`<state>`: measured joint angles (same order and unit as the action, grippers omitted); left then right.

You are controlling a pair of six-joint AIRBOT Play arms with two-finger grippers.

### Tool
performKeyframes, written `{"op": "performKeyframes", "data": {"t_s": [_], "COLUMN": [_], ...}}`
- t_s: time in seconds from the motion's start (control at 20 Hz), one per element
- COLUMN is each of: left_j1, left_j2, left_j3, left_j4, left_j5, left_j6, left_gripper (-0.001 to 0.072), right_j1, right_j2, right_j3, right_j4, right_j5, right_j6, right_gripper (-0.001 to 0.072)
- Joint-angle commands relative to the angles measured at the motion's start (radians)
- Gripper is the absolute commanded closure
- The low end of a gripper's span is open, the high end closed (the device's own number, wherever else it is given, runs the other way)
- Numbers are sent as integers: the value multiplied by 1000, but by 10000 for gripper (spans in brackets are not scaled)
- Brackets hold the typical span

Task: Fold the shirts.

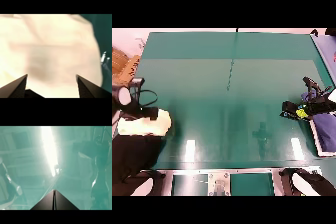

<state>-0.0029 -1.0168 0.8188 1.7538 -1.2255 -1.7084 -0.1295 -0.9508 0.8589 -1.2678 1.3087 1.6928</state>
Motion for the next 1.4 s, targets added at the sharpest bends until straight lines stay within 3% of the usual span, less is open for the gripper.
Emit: {"op": "performKeyframes", "data": {"t_s": [0.0, 0.1, 0.15, 0.2, 0.25, 0.45, 0.6, 0.85, 1.05, 1.25, 1.3, 1.35], "left_j1": [31, 93, 119, 142, 153, 146, 45, -297, -544, -707, -729, -731], "left_j2": [-1, -1, -1, 0, 0, 2, 2, 0, -54, -248, -298, -330], "left_j3": [-149, -219, -231, -232, -225, -63, 174, 444, 449, 448, 449, 449], "left_j4": [89, 90, 90, 90, 87, -125, -301, -340, -439, -578, -614, -631], "left_j5": [90, 191, 227, 249, 250, 203, 124, 161, 310, 383, 386, 378], "left_j6": [-11, -11, -11, -10, 2, 175, 283, 296, 296, 296, 296, 295], "left_gripper": [-13, -13, 120, 511, 691, 689, 690, 690, 690, 685, 509, 132], "right_j1": [1, 1, 1, 1, 1, 1, 1, 1, 1, 1, 1, 0], "right_j2": [0, 0, 0, 0, 0, 0, 0, 0, 0, 0, 0, 0], "right_j3": [0, 0, 0, 0, 0, 0, 0, 0, 0, 0, 0, 0], "right_j4": [0, 0, 0, 0, 0, 0, 0, 1, 1, 2, 2, 2], "right_j5": [0, 0, 0, 0, 0, 0, 0, 0, -22, -31, -32, -32], "right_j6": [0, 0, 0, 0, 0, 0, 0, 0, 0, 0, 0, 0], "right_gripper": [700, 700, 699, 700, 700, 699, 700, 700, 699, 699, 699, 696]}}
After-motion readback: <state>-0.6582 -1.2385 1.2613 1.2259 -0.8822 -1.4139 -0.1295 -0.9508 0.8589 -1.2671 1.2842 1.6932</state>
